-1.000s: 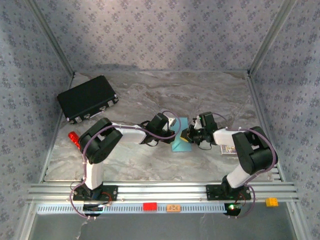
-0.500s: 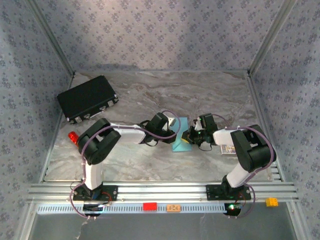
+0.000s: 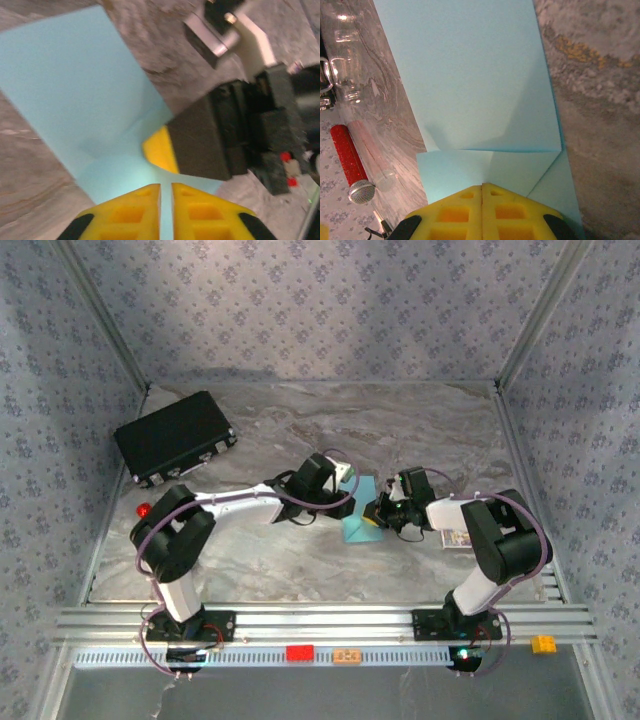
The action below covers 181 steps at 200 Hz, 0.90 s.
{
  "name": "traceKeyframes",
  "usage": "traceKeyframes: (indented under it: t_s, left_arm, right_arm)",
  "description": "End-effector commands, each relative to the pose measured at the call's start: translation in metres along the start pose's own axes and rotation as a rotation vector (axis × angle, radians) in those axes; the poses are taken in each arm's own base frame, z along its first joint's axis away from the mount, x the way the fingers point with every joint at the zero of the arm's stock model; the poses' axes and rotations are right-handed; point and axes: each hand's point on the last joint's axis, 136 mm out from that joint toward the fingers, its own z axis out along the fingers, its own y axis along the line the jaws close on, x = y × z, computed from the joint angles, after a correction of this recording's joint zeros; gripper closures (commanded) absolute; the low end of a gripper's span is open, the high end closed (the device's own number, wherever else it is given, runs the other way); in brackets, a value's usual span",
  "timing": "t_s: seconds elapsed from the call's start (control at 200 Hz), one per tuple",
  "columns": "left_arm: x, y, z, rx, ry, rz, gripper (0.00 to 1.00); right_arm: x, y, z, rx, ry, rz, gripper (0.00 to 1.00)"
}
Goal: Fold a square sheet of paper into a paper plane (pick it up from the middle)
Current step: Fold the triangle a second time at the center of the table.
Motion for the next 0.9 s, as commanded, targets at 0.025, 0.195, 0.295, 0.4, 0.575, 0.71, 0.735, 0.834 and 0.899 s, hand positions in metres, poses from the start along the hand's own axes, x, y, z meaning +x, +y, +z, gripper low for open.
traceKeyframes:
  t_s: [0.025, 0.195, 0.295, 0.4, 0.575, 0.71, 0.735, 0.834, 0.899]
  left_arm:
    - [0.016, -0.028, 0.010, 0.121, 0.116, -0.007, 0.91]
    - [0.028, -0.030, 0.025, 0.156, 0.180, -0.044, 0.91]
    - [0.032, -0.032, 0.032, 0.165, 0.209, -0.053, 0.91]
    - [0.039, -0.026, 0.038, 0.139, 0.246, -0.058, 0.91]
    - [0.048, -0.014, 0.042, 0.084, 0.270, -0.057, 0.91]
    - [0.051, -0.012, 0.045, 0.087, 0.287, -0.055, 0.91]
    - [0.053, -0.012, 0.045, 0.089, 0.293, -0.054, 0.91]
    - [0.056, -0.012, 0.047, 0.094, 0.307, -0.051, 0.90]
    - [0.057, -0.011, 0.047, 0.090, 0.311, -0.050, 0.90]
  right_arm:
    - [0.009, -0.029, 0.001, 0.103, 0.008, 0.071, 0.93]
    - [0.009, -0.029, 0.001, 0.103, 0.008, 0.073, 0.93]
    - [0.008, -0.028, 0.001, 0.102, 0.006, 0.074, 0.93]
    - [0.009, -0.028, 0.001, 0.102, 0.007, 0.073, 0.93]
    - [0.008, -0.027, 0.001, 0.099, 0.006, 0.073, 0.93]
    - [0.008, -0.027, 0.001, 0.099, 0.006, 0.072, 0.93]
    - [0.008, -0.027, 0.001, 0.099, 0.006, 0.073, 0.93]
    - [0.008, -0.028, 0.001, 0.101, 0.006, 0.077, 0.93]
    - [0.008, -0.028, 0.001, 0.102, 0.007, 0.075, 0.93]
